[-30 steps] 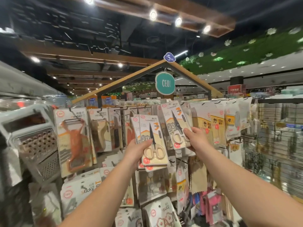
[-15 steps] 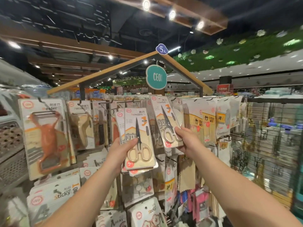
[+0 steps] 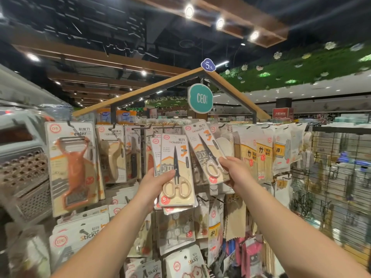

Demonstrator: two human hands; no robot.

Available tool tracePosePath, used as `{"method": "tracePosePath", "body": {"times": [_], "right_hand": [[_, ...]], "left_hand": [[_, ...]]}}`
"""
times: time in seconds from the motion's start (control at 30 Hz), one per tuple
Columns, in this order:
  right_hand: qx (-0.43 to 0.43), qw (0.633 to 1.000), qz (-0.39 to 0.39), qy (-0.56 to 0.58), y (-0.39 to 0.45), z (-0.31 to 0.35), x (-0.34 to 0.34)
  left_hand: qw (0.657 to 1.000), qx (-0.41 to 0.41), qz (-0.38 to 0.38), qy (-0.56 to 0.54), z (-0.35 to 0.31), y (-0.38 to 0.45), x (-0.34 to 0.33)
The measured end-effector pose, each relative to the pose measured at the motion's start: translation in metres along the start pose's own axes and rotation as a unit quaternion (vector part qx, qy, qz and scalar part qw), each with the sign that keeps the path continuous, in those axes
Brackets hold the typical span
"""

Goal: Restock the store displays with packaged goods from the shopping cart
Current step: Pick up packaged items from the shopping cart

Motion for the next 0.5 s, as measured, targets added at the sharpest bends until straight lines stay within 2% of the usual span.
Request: {"method": "tracePosePath", "body": {"times": [0.13,0.5], "right_hand": [[0.000,0.999,-0.045,0.026,-0.003,-0.002,0.008],[-0.024,0.995,-0.052,-0.087,0.015,-0.004,-0.013]], "left_hand": [[1.000,0.009,0.003,-0.010,0.001,-0.002,0.003],[1.000,0.016,0.018,-0.007,0.006,0.004,-0.002]]}}
Point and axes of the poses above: each hand's wrist, its own y-axis towards the middle knuckle, its own x-axis out of the back of the hand, z = x × y, the point moved 5 cm from there along y, towards the middle knuckle, and after that the axes turned 9 degrees about -y, right-handed, at the moved point
